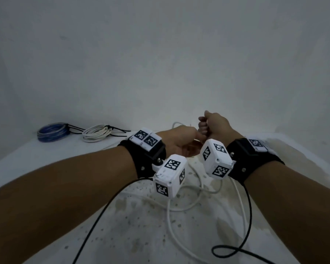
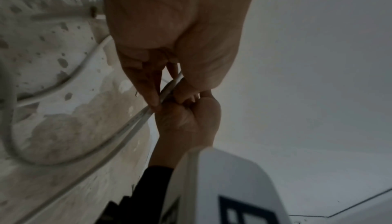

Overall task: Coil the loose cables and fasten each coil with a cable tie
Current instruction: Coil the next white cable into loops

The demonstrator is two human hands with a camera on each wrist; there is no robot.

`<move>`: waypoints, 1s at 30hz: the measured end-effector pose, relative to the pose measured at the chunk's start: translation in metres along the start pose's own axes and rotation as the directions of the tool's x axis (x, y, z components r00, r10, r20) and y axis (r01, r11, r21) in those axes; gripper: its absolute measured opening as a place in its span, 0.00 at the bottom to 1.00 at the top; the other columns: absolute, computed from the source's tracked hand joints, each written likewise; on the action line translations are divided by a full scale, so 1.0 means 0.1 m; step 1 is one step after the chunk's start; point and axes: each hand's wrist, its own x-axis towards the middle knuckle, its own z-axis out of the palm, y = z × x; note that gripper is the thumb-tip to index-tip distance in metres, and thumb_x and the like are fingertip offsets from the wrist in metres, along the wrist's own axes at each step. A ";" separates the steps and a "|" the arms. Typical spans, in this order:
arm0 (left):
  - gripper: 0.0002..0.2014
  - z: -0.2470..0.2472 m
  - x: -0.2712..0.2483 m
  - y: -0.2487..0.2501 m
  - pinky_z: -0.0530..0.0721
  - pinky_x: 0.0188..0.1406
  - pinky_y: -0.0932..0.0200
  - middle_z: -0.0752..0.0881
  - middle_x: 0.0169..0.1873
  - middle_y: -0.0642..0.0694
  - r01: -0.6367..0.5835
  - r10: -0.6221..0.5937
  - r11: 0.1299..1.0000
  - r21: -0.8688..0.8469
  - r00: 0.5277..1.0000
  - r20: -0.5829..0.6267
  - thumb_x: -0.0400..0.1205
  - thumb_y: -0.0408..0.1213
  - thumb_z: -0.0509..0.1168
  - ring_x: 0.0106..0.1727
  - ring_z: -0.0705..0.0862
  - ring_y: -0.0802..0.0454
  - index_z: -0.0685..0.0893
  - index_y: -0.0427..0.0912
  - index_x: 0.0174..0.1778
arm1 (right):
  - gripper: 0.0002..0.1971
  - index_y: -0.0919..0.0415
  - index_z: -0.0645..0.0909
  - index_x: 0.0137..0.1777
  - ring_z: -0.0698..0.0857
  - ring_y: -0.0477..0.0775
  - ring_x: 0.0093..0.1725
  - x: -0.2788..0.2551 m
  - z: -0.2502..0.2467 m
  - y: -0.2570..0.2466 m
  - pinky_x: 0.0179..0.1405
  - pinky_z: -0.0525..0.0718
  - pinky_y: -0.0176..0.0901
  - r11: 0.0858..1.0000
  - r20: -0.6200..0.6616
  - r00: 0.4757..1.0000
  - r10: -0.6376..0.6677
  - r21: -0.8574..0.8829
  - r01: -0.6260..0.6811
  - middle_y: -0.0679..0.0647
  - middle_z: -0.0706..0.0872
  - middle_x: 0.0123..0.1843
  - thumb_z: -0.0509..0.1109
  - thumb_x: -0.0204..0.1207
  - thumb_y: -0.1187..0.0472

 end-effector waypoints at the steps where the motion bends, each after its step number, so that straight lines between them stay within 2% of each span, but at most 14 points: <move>1: 0.06 0.01 0.04 -0.01 0.83 0.33 0.62 0.85 0.38 0.42 -0.011 0.011 1.000 -0.021 1.000 -0.011 0.80 0.23 0.64 0.37 0.83 0.51 0.82 0.38 0.43 | 0.20 0.63 0.73 0.38 0.60 0.45 0.21 -0.01 0.01 -0.01 0.13 0.60 0.30 1.000 0.008 1.000 -0.018 -0.001 0.018 0.51 0.64 0.27 0.54 0.89 0.52; 3: 0.07 0.03 0.13 0.00 0.79 0.39 0.61 0.83 0.42 0.41 -0.049 0.050 0.999 0.017 0.998 -0.043 0.79 0.23 0.64 0.41 0.81 0.51 0.81 0.38 0.46 | 0.21 0.64 0.75 0.40 0.59 0.46 0.24 -0.05 0.02 -0.06 0.14 0.60 0.30 0.999 0.029 0.998 -0.047 -0.009 0.047 0.51 0.64 0.28 0.52 0.90 0.52; 9: 0.06 -0.10 0.10 0.24 0.81 0.24 0.67 0.86 0.35 0.42 -0.100 0.153 0.888 0.449 0.985 -0.082 0.85 0.27 0.62 0.26 0.81 0.57 0.83 0.33 0.45 | 0.13 0.67 0.80 0.48 0.61 0.47 0.20 -0.06 -0.06 -0.20 0.19 0.64 0.32 0.979 -0.009 0.991 -0.133 -0.157 0.130 0.51 0.67 0.23 0.56 0.87 0.64; 11: 0.08 -0.28 0.06 0.43 0.82 0.24 0.66 0.88 0.40 0.42 -0.038 0.130 0.744 0.667 0.987 -0.089 0.87 0.29 0.60 0.25 0.81 0.57 0.82 0.30 0.56 | 0.10 0.67 0.80 0.48 0.63 0.48 0.20 -0.07 -0.11 -0.24 0.20 0.67 0.32 0.957 -0.038 0.984 -0.176 -0.240 0.162 0.53 0.69 0.23 0.56 0.83 0.71; 13: 0.13 -0.49 0.08 0.71 0.85 0.30 0.64 0.88 0.49 0.42 -0.010 0.246 0.533 0.846 0.959 -0.144 0.87 0.31 0.61 0.30 0.84 0.57 0.80 0.32 0.66 | 0.12 0.68 0.80 0.46 0.67 0.50 0.22 -0.08 -0.17 -0.31 0.18 0.70 0.33 0.935 -0.033 0.982 -0.185 -0.315 0.165 0.55 0.73 0.27 0.54 0.82 0.71; 15: 0.18 -0.72 0.12 1.07 0.87 0.47 0.56 0.85 0.64 0.39 0.031 0.444 0.318 0.947 0.878 -0.178 0.86 0.30 0.60 0.49 0.88 0.47 0.78 0.34 0.72 | 0.14 0.69 0.82 0.46 0.66 0.49 0.22 -0.09 -0.20 -0.43 0.17 0.66 0.32 0.909 -0.019 0.981 -0.194 -0.380 0.172 0.56 0.73 0.28 0.53 0.80 0.71; 17: 0.21 -0.95 0.17 1.43 0.81 0.67 0.47 0.78 0.73 0.37 0.126 0.584 0.082 0.989 0.798 -0.150 0.86 0.29 0.58 0.69 0.80 0.38 0.75 0.35 0.76 | 0.13 0.68 0.81 0.47 0.60 0.46 0.18 -0.11 -0.21 -0.58 0.16 0.58 0.31 0.897 0.006 0.974 -0.227 -0.388 0.212 0.52 0.68 0.25 0.55 0.82 0.67; 19: 0.24 -1.15 0.22 1.64 0.73 0.75 0.45 0.72 0.78 0.36 0.205 0.612 -0.066 0.976 0.781 -0.123 0.85 0.30 0.59 0.76 0.73 0.35 0.71 0.36 0.79 | 0.12 0.65 0.81 0.49 0.58 0.45 0.16 -0.18 -0.20 -0.74 0.15 0.56 0.31 0.891 0.026 0.958 -0.285 -0.363 0.274 0.48 0.64 0.20 0.58 0.87 0.60; 22: 0.29 -1.29 0.25 1.53 0.59 0.82 0.52 0.62 0.84 0.38 0.228 0.507 -0.048 0.972 0.844 -0.173 0.87 0.31 0.59 0.83 0.62 0.40 0.61 0.38 0.85 | 0.13 0.65 0.81 0.49 0.60 0.45 0.18 -0.29 -0.17 -0.87 0.17 0.59 0.32 0.890 0.003 0.947 -0.321 -0.340 0.303 0.50 0.65 0.23 0.56 0.87 0.64; 24: 0.26 -1.26 0.21 1.33 0.64 0.78 0.55 0.66 0.82 0.37 0.184 0.441 0.038 0.982 0.879 -0.182 0.87 0.35 0.60 0.82 0.65 0.41 0.66 0.37 0.82 | 0.14 0.67 0.81 0.49 0.62 0.45 0.20 -0.32 -0.15 -0.87 0.18 0.61 0.33 0.914 -0.030 0.950 -0.312 -0.283 0.291 0.51 0.68 0.26 0.53 0.84 0.69; 25: 0.22 -1.22 0.17 1.22 0.75 0.69 0.55 0.76 0.75 0.35 0.141 0.434 0.104 0.985 0.884 -0.172 0.87 0.37 0.62 0.74 0.76 0.40 0.75 0.33 0.76 | 0.14 0.67 0.80 0.49 0.62 0.45 0.20 -0.31 -0.13 -0.84 0.18 0.61 0.33 0.932 -0.043 0.952 -0.304 -0.222 0.288 0.51 0.68 0.26 0.51 0.83 0.70; 27: 0.19 -1.00 -0.01 0.95 0.86 0.36 0.60 0.89 0.47 0.35 0.051 0.392 0.339 0.940 0.900 -0.190 0.87 0.45 0.61 0.42 0.89 0.45 0.86 0.29 0.52 | 0.15 0.66 0.79 0.50 0.61 0.46 0.19 -0.30 -0.06 -0.77 0.18 0.60 0.34 0.954 -0.082 0.951 -0.300 -0.041 0.297 0.51 0.67 0.25 0.49 0.83 0.71; 28: 0.25 -0.84 -0.14 0.79 0.83 0.26 0.64 0.90 0.37 0.39 0.044 0.287 0.473 0.880 0.937 -0.201 0.88 0.51 0.59 0.29 0.87 0.50 0.86 0.30 0.44 | 0.15 0.66 0.79 0.50 0.60 0.46 0.19 -0.30 -0.01 -0.73 0.18 0.60 0.34 0.948 -0.114 0.946 -0.304 0.060 0.312 0.51 0.67 0.25 0.49 0.83 0.71; 30: 0.38 -0.51 -0.39 0.41 0.80 0.22 0.68 0.91 0.35 0.39 0.144 -0.135 0.694 0.705 0.988 -0.069 0.86 0.65 0.47 0.24 0.85 0.54 0.85 0.30 0.45 | 0.15 0.66 0.79 0.49 0.60 0.46 0.17 -0.33 0.12 -0.68 0.18 0.60 0.35 0.906 -0.169 0.932 -0.319 0.235 0.353 0.51 0.65 0.25 0.49 0.83 0.71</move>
